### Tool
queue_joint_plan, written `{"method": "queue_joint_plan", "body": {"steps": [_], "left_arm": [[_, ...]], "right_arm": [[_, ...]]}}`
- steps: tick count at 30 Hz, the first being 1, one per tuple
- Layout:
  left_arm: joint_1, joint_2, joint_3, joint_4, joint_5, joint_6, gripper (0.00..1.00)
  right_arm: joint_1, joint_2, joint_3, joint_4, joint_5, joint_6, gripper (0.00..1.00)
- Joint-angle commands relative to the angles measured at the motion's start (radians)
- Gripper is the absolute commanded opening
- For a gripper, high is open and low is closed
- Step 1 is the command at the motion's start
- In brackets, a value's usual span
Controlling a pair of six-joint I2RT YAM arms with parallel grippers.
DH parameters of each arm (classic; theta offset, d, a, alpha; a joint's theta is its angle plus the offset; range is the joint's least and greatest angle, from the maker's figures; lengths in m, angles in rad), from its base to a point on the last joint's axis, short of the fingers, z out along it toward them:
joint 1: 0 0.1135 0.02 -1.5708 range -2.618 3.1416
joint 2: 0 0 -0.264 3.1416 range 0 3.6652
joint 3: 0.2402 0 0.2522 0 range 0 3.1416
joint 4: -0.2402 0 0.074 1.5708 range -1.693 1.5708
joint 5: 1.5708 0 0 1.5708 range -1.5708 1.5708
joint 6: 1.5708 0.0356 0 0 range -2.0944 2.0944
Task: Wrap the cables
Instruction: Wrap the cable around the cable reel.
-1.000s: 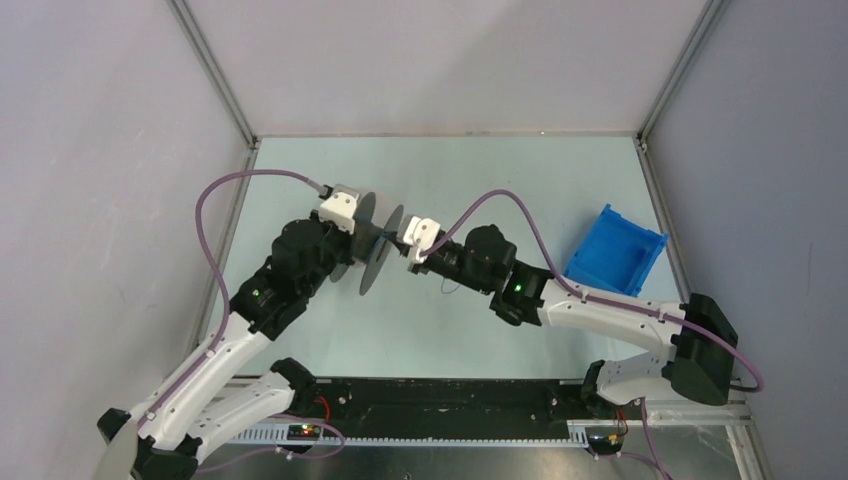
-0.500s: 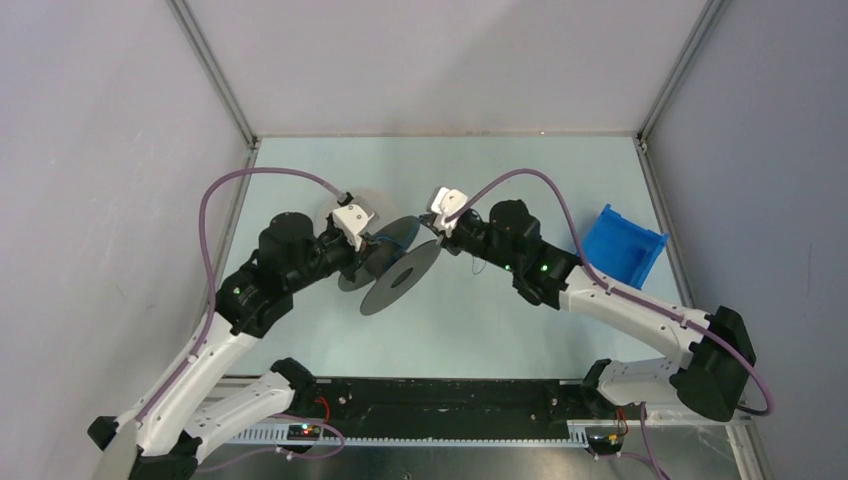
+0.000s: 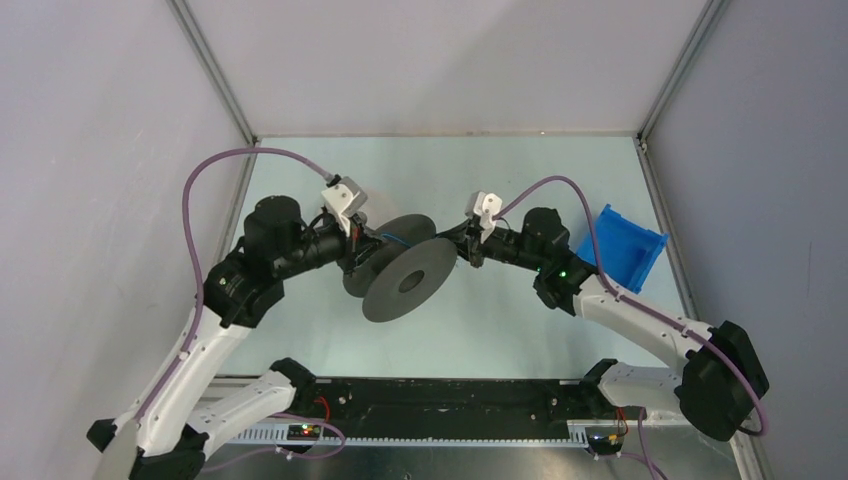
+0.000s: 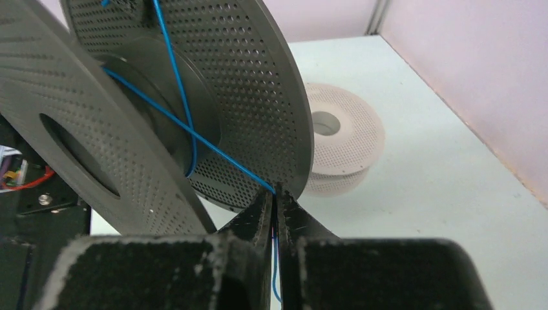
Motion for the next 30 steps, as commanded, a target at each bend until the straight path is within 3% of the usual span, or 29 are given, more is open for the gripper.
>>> {"method": "queue_joint_plan", "body": {"steps": [1,8,14,22,30], "left_arm": [[0.031,-0.022,0.082,0.064,0.080,-0.153,0.00],[0.061,-0.030,0.081,0.144,0.099,-0.245,0.00],[0.073,-0.033,0.087,0.181,0.114,-0.295,0.00],[0.088,-0.048,0.065,0.249,0.103,-0.389,0.00],[0.090,-0.078,0.011,0.365,0.018,-0.517,0.00]], "right_arm": [[-0.076,-0.026,-0.063,0.118,-0.075,0.103,0.06],[-0.119,0.006,-0.169,0.372,-0.282,0.234,0.11],[-0.125,0.058,-0.191,0.496,-0.361,0.301,0.15],[-0.111,0.181,-0.218,0.686,-0.359,0.437,0.15],[-0.092,0.383,-0.258,1.114,-0.303,0.675,0.16]]}}
